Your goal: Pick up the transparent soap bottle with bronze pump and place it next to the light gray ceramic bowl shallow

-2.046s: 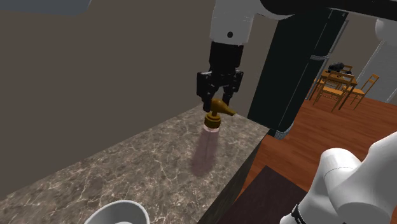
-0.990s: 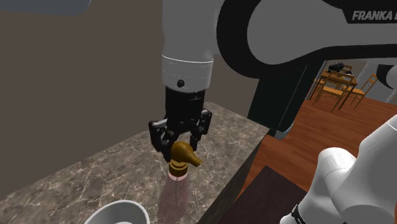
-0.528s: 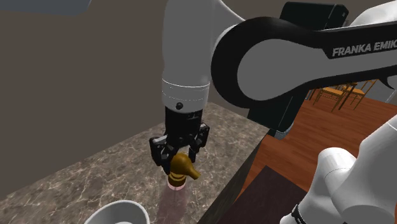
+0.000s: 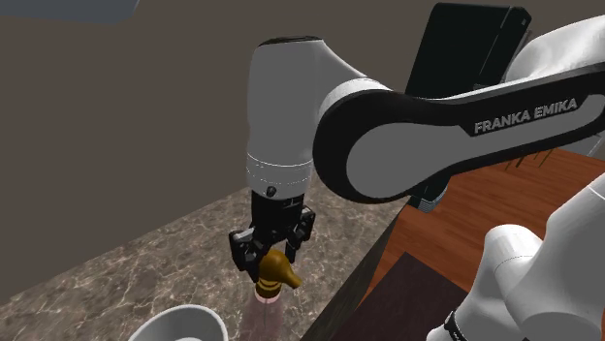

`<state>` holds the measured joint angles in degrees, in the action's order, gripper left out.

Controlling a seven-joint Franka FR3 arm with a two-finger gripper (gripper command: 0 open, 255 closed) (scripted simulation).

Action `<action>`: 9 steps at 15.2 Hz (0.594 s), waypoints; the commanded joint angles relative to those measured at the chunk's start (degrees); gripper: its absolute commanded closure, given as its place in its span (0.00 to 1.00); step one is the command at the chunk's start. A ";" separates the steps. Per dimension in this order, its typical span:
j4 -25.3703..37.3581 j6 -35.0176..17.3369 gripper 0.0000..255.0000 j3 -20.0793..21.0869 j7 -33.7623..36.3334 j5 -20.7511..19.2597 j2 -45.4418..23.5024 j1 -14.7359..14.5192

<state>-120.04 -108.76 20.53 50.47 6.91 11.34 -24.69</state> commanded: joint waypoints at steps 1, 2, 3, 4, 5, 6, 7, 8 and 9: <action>-1.19 -1.52 1.00 0.13 0.04 0.00 -0.27 -0.05; -1.81 -2.29 1.00 0.19 0.04 -0.02 -0.43 -0.07; -2.42 -3.07 1.00 0.24 0.04 -0.03 -0.60 -0.09; -3.02 -3.84 1.00 0.30 0.04 -0.05 -0.78 -0.10; -3.61 -4.62 1.00 0.36 0.05 -0.08 -0.98 -0.11; -4.02 -5.18 1.00 0.40 0.05 -0.10 -1.13 -0.12; -4.03 -5.18 1.00 0.40 0.05 -0.10 -1.13 -0.12; -4.02 -5.18 1.00 0.40 0.05 -0.10 -1.13 -0.12; -4.02 -5.18 1.00 0.40 0.05 -0.10 -1.13 -0.12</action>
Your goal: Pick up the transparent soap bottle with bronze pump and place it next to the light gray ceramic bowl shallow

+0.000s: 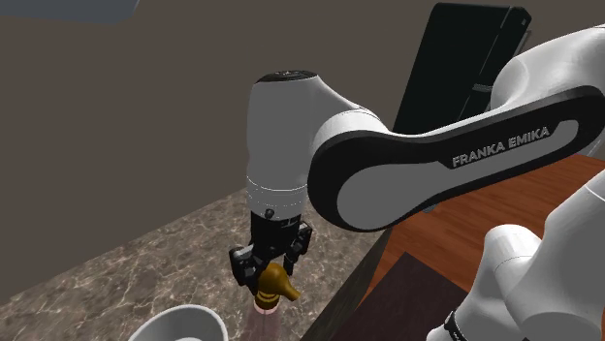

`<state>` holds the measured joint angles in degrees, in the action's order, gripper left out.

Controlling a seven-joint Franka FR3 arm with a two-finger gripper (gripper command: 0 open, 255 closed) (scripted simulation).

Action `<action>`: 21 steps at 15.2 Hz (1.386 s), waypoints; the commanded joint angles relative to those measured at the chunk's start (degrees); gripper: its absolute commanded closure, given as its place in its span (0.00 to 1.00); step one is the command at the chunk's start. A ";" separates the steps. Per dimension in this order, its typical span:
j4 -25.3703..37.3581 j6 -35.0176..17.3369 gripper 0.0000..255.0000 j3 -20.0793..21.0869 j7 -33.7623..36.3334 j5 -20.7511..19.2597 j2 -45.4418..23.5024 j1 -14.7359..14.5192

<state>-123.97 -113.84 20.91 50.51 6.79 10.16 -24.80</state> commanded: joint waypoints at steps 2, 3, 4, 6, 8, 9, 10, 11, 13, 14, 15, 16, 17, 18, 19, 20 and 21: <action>-0.09 -0.10 1.00 0.02 0.01 0.02 0.05 -0.02; -0.09 -0.10 1.00 0.02 0.01 0.02 0.05 -0.02; -0.09 -0.10 1.00 0.02 0.01 0.02 0.05 -0.02; -0.09 -0.10 0.00 0.02 0.02 0.02 0.05 -0.02; -0.09 -0.10 0.00 0.02 0.02 0.02 0.05 -0.02; -0.09 -0.10 0.00 0.02 0.02 0.02 0.05 -0.02; -0.09 -0.10 0.00 0.02 0.02 0.02 0.05 -0.02; 1.39 1.85 0.00 -0.16 -0.06 0.07 0.53 0.05; 4.57 5.71 0.00 -0.48 -0.15 0.09 1.23 0.20; 5.91 7.23 0.00 -0.61 -0.16 0.08 1.41 0.25; 5.91 7.23 0.00 -0.61 -0.16 0.08 1.41 0.25; 5.90 7.23 0.00 -0.61 -0.16 0.08 1.42 0.25; 5.91 7.23 0.00 -0.61 -0.16 0.08 1.41 0.25; 5.91 7.23 0.00 -0.61 -0.16 0.07 1.41 0.25; 5.91 7.23 0.00 -0.61 -0.16 0.07 1.41 0.25; 5.91 7.23 0.00 -0.61 -0.16 0.07 1.41 0.25; 5.91 7.23 0.00 -0.61 -0.16 0.07 1.41 0.25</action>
<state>-118.06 -106.62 20.30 50.35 6.86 11.57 -24.55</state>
